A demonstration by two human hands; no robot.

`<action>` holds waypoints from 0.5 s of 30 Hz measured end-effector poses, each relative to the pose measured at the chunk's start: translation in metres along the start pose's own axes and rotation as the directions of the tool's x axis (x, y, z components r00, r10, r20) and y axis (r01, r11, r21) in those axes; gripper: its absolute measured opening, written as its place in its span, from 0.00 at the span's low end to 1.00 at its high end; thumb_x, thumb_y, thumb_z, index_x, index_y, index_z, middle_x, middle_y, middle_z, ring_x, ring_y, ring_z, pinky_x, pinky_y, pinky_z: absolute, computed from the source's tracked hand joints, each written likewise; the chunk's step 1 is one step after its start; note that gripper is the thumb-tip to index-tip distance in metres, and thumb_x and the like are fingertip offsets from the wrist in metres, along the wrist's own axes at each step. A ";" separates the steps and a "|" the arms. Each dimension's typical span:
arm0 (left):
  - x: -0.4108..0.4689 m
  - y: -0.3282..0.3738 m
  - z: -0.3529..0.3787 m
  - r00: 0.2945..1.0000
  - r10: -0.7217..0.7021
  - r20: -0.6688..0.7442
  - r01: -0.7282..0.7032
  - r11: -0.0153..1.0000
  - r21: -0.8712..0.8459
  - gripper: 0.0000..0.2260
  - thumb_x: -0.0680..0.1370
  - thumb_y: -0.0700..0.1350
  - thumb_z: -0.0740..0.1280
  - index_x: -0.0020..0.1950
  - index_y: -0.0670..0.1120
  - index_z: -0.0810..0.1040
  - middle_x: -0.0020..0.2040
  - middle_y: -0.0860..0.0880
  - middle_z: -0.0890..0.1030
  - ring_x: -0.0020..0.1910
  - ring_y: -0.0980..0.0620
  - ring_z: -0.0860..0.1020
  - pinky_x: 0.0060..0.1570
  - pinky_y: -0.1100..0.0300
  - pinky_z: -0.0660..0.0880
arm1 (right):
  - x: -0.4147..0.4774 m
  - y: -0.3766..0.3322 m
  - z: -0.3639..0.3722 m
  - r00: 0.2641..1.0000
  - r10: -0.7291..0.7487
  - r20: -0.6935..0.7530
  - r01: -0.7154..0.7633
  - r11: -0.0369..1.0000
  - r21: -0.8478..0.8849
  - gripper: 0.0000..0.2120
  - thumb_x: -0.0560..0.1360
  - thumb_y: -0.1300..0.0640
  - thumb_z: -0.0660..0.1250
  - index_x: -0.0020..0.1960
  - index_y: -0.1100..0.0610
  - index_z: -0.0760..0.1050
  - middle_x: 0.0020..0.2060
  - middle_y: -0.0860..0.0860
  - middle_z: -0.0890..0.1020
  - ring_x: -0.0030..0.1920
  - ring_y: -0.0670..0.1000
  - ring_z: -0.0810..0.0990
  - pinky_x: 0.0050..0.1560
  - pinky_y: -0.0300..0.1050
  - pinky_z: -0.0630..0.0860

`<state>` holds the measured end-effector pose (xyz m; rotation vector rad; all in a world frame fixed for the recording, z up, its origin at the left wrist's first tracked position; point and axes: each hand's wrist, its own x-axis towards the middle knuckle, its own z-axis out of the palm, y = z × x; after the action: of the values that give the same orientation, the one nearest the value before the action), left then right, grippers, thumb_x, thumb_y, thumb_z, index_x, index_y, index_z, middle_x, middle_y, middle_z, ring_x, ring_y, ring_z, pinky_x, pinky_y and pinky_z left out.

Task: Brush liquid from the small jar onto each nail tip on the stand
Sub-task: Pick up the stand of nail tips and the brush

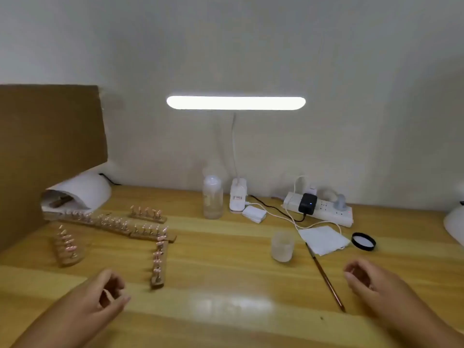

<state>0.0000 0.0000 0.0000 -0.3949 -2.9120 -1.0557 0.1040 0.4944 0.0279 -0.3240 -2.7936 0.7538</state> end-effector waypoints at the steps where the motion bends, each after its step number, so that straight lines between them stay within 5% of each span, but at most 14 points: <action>1: 0.007 -0.007 0.004 0.998 -0.026 -0.050 0.029 0.998 0.047 0.07 0.69 0.54 0.72 0.41 0.60 0.75 0.34 0.57 0.82 0.28 0.63 0.76 0.37 0.63 0.75 | 0.007 -0.004 0.005 0.999 0.021 0.033 -0.020 0.999 -0.036 0.04 0.76 0.47 0.66 0.44 0.42 0.71 0.34 0.47 0.80 0.35 0.43 0.78 0.39 0.43 0.75; 5: 0.030 -0.041 0.023 0.983 -0.124 -0.136 0.135 0.988 0.070 0.10 0.63 0.48 0.73 0.39 0.60 0.76 0.33 0.60 0.81 0.22 0.62 0.72 0.26 0.67 0.70 | 0.022 -0.010 0.025 0.995 -0.039 0.096 0.045 0.997 -0.062 0.14 0.71 0.36 0.65 0.48 0.40 0.63 0.34 0.50 0.77 0.32 0.43 0.74 0.32 0.39 0.68; 9: 0.049 -0.030 0.056 0.936 -0.160 -0.313 0.100 0.975 -0.198 0.10 0.53 0.56 0.60 0.31 0.67 0.75 0.32 0.73 0.77 0.29 0.72 0.73 0.34 0.79 0.67 | 0.027 -0.006 0.026 0.963 -0.161 0.215 0.175 0.983 -0.047 0.18 0.75 0.46 0.63 0.54 0.33 0.55 0.36 0.47 0.75 0.35 0.43 0.73 0.35 0.39 0.70; 11: 0.057 0.011 0.065 0.973 -0.036 -0.230 -0.008 0.982 -0.189 0.07 0.57 0.55 0.61 0.31 0.61 0.76 0.33 0.69 0.79 0.27 0.67 0.75 0.33 0.78 0.67 | 0.031 -0.004 0.027 0.950 -0.197 0.240 0.195 0.980 0.033 0.20 0.76 0.50 0.63 0.56 0.30 0.57 0.39 0.47 0.76 0.37 0.42 0.74 0.36 0.35 0.69; 15: 0.078 0.083 0.071 0.982 0.144 -0.125 -0.161 0.976 -0.144 0.09 0.67 0.50 0.66 0.28 0.58 0.81 0.26 0.62 0.79 0.21 0.58 0.74 0.24 0.70 0.68 | 0.034 0.003 0.025 0.980 -0.152 -0.125 0.192 0.882 0.431 0.19 0.78 0.64 0.63 0.53 0.38 0.77 0.40 0.46 0.79 0.37 0.47 0.76 0.36 0.30 0.70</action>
<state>-0.0502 0.1238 0.0054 -0.5348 -2.6618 -1.2380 0.0657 0.4942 0.0113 -0.0217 -2.4313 1.2573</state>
